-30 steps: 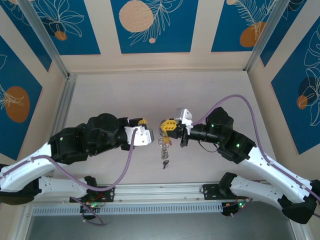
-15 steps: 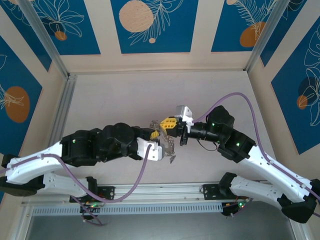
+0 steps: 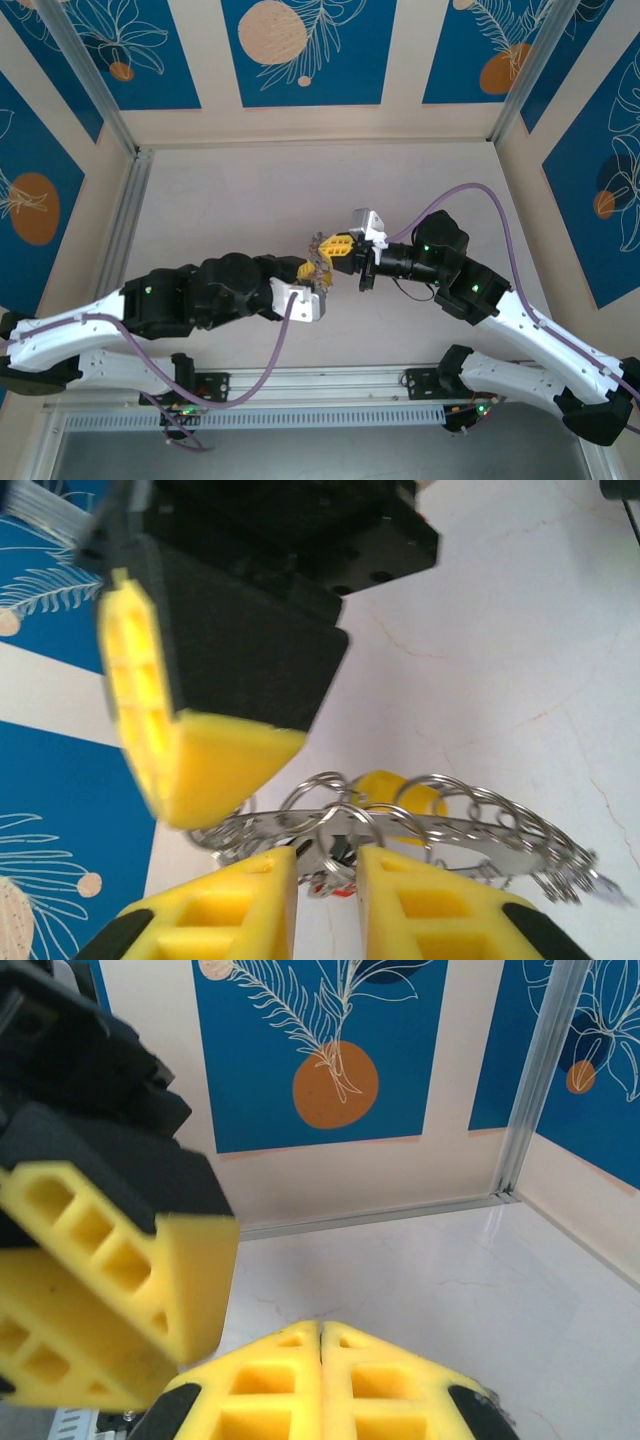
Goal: Put the keys on the keyring
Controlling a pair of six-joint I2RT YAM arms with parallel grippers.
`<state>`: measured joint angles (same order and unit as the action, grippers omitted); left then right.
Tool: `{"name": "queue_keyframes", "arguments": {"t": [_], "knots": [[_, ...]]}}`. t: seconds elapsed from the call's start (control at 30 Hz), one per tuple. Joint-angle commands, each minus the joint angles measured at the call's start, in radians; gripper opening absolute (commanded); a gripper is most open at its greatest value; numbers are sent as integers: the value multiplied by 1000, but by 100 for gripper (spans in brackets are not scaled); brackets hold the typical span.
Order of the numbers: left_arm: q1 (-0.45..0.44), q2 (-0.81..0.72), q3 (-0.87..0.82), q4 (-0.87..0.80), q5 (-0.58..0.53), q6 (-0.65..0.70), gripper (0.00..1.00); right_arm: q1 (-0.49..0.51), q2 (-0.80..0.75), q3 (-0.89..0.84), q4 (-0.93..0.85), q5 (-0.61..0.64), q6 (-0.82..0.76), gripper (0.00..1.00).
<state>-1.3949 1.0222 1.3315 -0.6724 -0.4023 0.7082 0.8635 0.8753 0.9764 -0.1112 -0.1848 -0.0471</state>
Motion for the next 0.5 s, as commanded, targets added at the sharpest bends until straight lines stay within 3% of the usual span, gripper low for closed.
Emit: {"name": "queue_keyframes", "arguments": {"t": [0.0,0.47], "knots": [[8,-34,-29,36,-22,-29,25,-1,-10,53,75,-26,20,0],[15,-33,-60,118,-56,66,26,0,-1,61,82,-27,46,0]]}}
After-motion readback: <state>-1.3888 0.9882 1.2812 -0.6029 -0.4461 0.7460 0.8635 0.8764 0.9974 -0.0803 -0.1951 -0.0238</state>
